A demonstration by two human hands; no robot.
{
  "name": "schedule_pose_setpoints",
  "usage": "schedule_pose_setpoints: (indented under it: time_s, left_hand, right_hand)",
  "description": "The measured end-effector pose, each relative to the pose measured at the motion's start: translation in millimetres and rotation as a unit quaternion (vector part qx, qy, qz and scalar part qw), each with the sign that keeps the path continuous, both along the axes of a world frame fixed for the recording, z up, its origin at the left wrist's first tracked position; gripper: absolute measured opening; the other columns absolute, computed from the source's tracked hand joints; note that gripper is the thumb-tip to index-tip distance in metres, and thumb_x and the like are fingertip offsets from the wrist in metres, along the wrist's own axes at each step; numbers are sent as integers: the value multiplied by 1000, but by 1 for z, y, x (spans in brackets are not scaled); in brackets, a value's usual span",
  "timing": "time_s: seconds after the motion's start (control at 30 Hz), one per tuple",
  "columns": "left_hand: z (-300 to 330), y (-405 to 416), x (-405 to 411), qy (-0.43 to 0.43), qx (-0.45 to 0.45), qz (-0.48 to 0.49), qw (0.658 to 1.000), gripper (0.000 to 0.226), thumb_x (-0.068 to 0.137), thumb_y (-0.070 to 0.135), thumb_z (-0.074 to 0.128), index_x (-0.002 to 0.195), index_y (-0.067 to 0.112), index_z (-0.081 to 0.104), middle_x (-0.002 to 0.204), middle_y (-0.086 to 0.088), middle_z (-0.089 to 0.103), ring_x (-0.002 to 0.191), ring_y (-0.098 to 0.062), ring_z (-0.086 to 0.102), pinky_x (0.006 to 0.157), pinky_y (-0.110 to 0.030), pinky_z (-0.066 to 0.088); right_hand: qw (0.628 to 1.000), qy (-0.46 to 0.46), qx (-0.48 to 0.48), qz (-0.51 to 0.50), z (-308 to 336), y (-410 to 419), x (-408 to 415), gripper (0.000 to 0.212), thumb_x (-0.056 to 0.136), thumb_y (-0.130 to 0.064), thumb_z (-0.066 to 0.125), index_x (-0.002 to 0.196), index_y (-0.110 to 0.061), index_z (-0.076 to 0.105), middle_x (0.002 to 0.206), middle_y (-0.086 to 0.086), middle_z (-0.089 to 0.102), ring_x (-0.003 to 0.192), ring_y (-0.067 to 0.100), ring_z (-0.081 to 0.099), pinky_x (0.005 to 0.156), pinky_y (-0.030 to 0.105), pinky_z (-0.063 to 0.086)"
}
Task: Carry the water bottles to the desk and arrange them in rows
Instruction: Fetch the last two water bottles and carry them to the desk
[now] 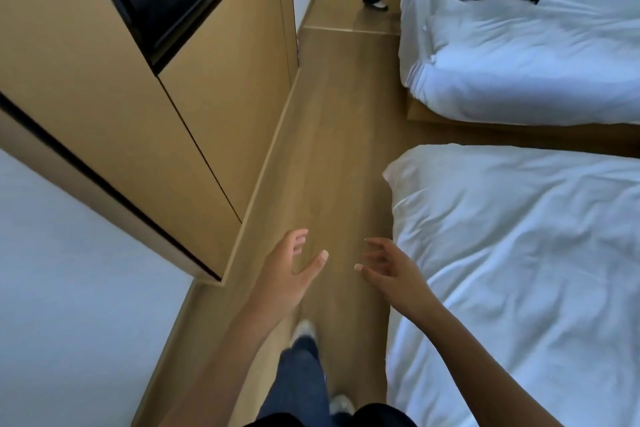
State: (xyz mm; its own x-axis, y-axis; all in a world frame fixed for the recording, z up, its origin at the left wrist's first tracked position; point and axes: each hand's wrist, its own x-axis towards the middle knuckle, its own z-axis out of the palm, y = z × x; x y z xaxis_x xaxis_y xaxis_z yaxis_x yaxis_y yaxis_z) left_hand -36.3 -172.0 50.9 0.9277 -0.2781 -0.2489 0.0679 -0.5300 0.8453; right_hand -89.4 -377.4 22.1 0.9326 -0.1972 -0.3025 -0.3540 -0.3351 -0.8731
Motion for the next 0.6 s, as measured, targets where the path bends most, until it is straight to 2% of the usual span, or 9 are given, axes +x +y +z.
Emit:
schedule_pose_setpoints:
  time_s: [0.13,0.23,0.37,0.47,0.6]
  left_hand:
    - [-6,-18,100,-6,-3,-8,1000,60,89,51,61,141,29,41,143,11,47,125,-1,45,99,-22,34]
    - [-3,-29,185,-16,2,-12,1000,58,90,48,61,141,27,41,142,10,48,125,-3,46,99,-22,35]
    - [6,-44,288,-26,5,-13,1000,55,90,43,64,139,24,44,139,6,51,121,-5,49,95,-22,37]
    - [7,-57,351,-21,3,-18,1000,54,90,40,65,138,24,46,139,3,52,122,-6,49,97,-23,39]
    - [2,-82,424,-10,6,-28,1000,55,90,42,64,139,25,45,140,4,51,125,-7,48,97,-23,39]
  right_hand:
    - [1000,-2,3,-3,-4,-18,101,46,87,-37,73,126,-33,51,108,-15,61,94,-1,64,67,7,48]
    - [1000,-11,15,-14,-2,-29,182,46,88,-33,73,128,-29,52,107,-13,62,94,1,65,70,8,49]
    - [999,-14,24,-33,7,-41,278,47,88,-31,73,130,-26,53,108,-9,63,94,6,66,80,20,55]
    - [999,-10,29,-36,9,-50,337,46,89,-28,72,131,-23,53,109,-7,63,95,8,66,82,24,56]
    - [999,3,32,-39,5,-71,411,47,90,-26,72,132,-22,52,110,-6,63,94,9,67,75,18,54]
